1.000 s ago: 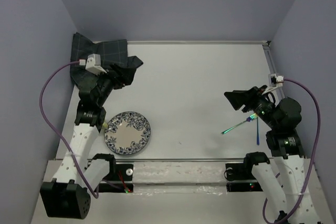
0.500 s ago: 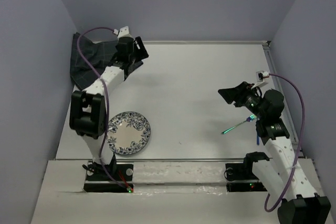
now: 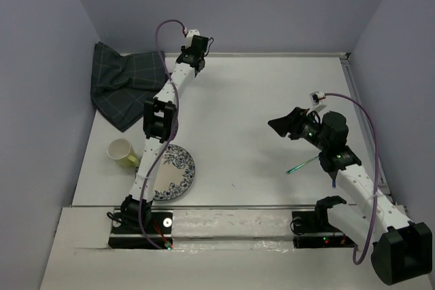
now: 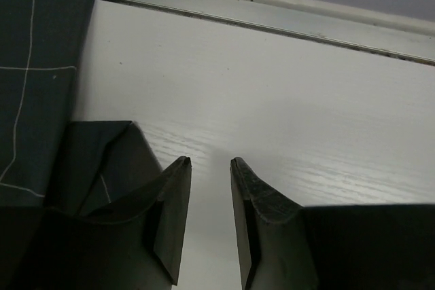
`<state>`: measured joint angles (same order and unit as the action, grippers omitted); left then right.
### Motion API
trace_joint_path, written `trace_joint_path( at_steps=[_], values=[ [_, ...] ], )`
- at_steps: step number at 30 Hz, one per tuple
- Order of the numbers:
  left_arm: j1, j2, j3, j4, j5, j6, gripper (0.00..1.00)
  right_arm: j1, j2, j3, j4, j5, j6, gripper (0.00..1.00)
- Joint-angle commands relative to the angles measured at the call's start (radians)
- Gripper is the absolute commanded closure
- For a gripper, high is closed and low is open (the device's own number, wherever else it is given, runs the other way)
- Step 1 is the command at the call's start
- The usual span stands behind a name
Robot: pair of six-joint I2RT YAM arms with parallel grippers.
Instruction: Set the dinner table for one person
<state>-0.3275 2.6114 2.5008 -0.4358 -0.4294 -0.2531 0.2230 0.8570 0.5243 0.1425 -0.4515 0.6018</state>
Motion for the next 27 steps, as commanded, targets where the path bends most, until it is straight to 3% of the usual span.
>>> trace_joint_path(
  at_steps=[1,11,13,27],
  values=[
    [-0.004,0.012,0.096,-0.146,-0.081,0.02,0.58,0.024,0.02,0.032,0.081,0.028,-0.039,0.37],
    [-0.007,0.067,0.136,-0.207,-0.161,0.011,0.57,0.024,0.04,0.025,0.092,0.013,-0.043,0.37],
    [0.002,0.068,0.122,-0.179,-0.123,0.032,0.51,0.033,0.039,0.025,0.089,0.013,-0.048,0.37],
    [0.018,0.141,0.133,-0.208,-0.035,0.017,0.52,0.033,0.02,0.039,0.06,0.025,-0.063,0.37]
  ],
)
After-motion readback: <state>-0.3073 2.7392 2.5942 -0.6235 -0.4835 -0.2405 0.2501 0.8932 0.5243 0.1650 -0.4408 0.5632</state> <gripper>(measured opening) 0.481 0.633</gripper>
